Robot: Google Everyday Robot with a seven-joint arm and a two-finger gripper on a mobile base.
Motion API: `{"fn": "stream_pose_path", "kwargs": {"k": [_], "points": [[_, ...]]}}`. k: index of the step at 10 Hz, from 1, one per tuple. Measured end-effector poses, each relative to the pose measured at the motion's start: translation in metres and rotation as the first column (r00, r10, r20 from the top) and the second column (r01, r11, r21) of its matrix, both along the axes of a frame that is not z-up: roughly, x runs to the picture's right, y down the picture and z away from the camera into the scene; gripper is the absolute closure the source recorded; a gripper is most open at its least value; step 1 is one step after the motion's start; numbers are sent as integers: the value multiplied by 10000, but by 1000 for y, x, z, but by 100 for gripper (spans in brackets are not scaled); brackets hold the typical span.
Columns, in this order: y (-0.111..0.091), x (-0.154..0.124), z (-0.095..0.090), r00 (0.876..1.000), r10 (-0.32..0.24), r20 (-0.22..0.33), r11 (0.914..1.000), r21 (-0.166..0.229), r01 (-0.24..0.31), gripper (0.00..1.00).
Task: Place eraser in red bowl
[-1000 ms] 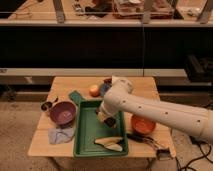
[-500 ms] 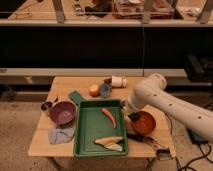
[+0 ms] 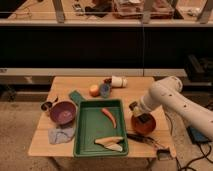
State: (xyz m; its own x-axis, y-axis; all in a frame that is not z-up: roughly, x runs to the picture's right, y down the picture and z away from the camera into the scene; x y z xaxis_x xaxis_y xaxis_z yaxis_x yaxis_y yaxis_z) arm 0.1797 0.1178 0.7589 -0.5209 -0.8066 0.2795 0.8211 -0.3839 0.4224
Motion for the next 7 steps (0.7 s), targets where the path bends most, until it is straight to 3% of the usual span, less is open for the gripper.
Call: {"fn": "stream_pose_path", "kwargs": {"k": [3,5,6,7], "points": [[0,-1,1,10000,-6,12,10000,-8,6,99],[0,-2,1,10000,-19,23,10000,-7,19,90],[0,-2,1,10000,-18,23,10000,-5,18,65],[0,-1,1,10000,-16,20,10000,-6,16,55]]}}
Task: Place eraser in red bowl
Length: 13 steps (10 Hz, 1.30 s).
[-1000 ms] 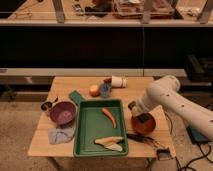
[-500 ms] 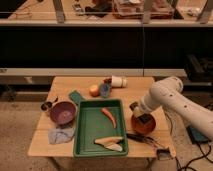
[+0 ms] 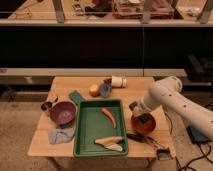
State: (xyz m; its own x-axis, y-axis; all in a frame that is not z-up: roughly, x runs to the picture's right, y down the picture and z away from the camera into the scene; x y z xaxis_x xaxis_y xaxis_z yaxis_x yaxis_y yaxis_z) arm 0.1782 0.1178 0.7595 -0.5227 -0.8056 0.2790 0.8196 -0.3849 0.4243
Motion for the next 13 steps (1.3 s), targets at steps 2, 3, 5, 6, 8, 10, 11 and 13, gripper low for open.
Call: {"fn": "stream_pose_path", "kwargs": {"k": [2,3,5,6,8,10,11,13], "points": [[0,0,0,10000,4,4,10000,5,-4,33],[0,0,0,10000,5,3,10000,5,-5,26],[0,0,0,10000,9,-1,10000,6,-9,20],[0,0,0,10000,9,-1,10000,6,-9,20],[0,0,0,10000,11,-2,10000,6,-11,20],[0,0,0,10000,11,-3,10000,6,-11,20],[0,0,0,10000,12,-3,10000,6,-12,20],[0,0,0,10000,11,-3,10000,6,-11,20]]}}
